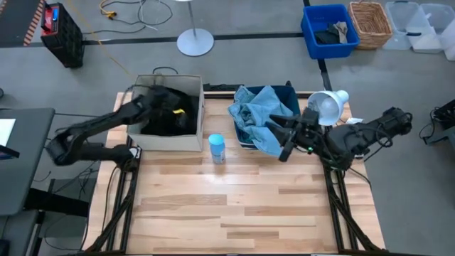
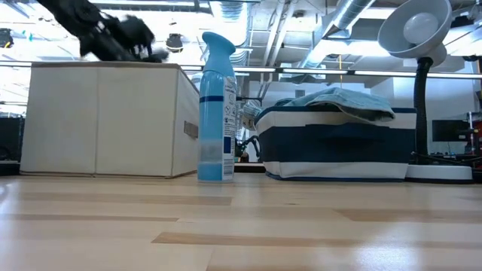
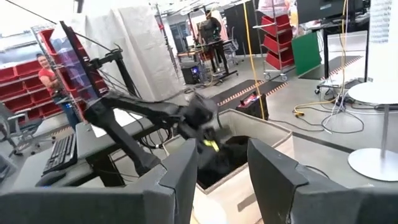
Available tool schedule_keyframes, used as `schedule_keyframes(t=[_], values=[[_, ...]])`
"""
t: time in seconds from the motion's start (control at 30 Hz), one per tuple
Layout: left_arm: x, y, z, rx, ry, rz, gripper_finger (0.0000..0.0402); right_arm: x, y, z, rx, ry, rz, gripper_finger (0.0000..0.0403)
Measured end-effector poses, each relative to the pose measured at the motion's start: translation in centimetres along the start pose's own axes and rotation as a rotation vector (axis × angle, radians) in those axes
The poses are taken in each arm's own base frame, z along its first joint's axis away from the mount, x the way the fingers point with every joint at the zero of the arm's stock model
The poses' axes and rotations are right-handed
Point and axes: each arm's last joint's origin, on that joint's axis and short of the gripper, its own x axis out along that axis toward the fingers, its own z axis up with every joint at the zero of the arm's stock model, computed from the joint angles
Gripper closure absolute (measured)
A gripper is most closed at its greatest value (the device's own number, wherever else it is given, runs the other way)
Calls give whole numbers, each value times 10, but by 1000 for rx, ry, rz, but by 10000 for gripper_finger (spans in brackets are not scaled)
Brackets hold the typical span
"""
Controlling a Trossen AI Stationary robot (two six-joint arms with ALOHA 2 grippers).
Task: Sort clothes
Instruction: Adjust the black shirt on the laundry organizer, then return to Home Position
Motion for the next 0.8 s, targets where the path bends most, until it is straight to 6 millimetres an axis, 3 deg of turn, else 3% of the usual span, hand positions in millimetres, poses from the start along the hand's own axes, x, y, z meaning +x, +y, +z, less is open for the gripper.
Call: schedule_keyframes(t=[0.2, 0.4, 0.6, 0.8], values=[[-57, -34, 15, 192, -308, -241, 384, 40, 3, -20, -50, 74, 74, 280], [-93, -59, 3, 376, -418, -380, 398, 77, 11, -37, -124, 135, 345, 385], [-103, -88, -18, 476, -384, -561, 401, 89, 8, -38, -99, 143, 580, 394], [-80, -100, -58, 464, -422, -570, 401, 74, -15, -78, -60, 138, 644, 400]])
